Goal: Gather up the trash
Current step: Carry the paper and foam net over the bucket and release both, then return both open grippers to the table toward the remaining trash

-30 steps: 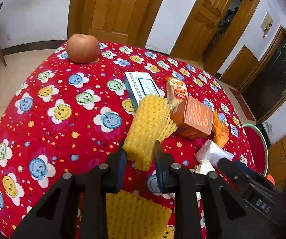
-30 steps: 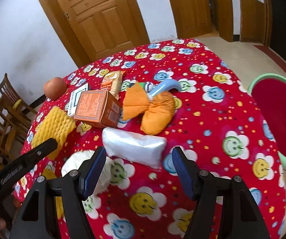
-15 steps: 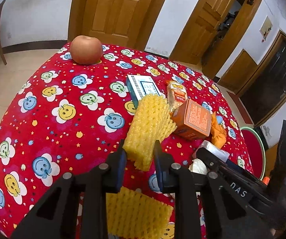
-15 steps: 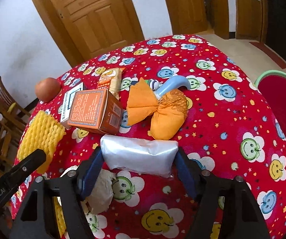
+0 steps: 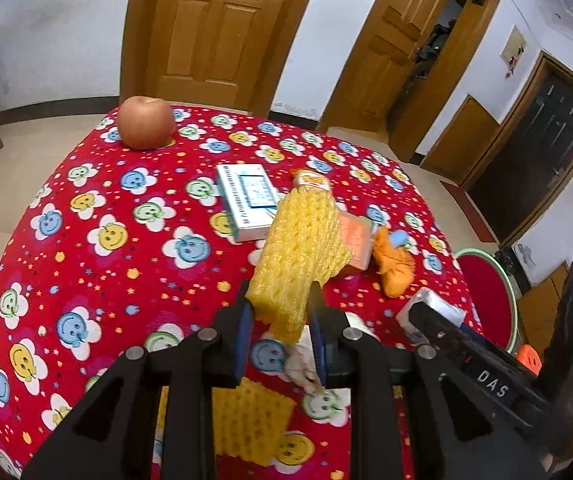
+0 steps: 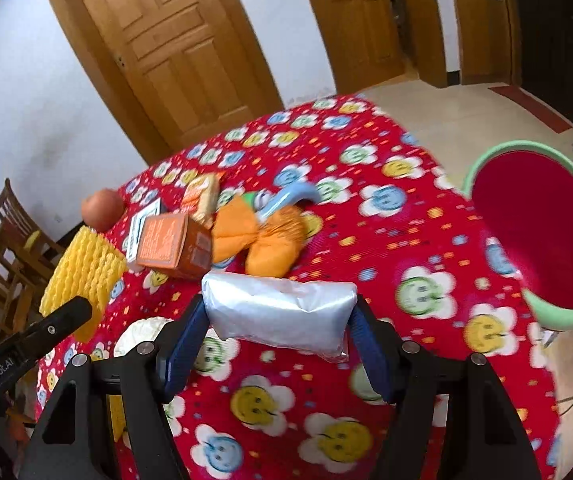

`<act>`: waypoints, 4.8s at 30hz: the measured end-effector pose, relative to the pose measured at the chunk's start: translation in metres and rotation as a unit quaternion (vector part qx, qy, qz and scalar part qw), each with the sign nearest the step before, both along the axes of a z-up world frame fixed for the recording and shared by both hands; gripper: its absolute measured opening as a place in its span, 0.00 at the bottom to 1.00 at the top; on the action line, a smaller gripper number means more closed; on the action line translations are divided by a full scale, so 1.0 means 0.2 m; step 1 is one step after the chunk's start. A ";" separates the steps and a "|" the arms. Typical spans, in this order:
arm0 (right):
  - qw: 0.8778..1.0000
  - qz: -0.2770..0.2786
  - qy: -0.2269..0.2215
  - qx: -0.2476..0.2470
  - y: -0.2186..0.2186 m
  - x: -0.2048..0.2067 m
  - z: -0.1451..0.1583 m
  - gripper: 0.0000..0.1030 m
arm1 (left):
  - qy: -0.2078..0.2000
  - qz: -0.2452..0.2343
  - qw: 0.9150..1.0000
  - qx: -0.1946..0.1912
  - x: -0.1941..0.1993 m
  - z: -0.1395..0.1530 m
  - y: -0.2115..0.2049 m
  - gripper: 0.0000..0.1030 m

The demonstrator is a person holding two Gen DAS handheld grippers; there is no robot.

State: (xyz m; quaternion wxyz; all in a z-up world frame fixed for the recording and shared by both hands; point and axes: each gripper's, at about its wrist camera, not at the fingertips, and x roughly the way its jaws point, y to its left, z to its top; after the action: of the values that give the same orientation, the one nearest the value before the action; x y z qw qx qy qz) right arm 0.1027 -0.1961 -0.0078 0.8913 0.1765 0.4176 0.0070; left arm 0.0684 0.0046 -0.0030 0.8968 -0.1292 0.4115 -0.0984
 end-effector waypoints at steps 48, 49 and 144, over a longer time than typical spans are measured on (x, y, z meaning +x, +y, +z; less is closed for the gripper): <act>0.974 -0.225 0.019 -0.002 -1.18 -0.29 -0.19 0.72 | 0.011 -0.197 0.979 0.058 0.05 0.07 -1.07 0.25; 0.974 -0.225 0.020 -0.004 -1.19 -0.29 -0.19 0.73 | 0.012 -0.199 0.978 0.059 0.05 0.07 -1.08 0.25; 0.999 -0.049 -0.014 -0.010 -0.37 -0.45 0.04 0.76 | 0.069 0.021 0.991 0.116 -0.19 -0.15 0.01 0.67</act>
State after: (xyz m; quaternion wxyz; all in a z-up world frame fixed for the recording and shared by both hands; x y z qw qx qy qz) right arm 0.0137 -0.2697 -0.0001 0.8981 0.1875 0.3961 -0.0380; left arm 0.0296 0.0067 -0.0324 0.8769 -0.0394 0.4786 -0.0218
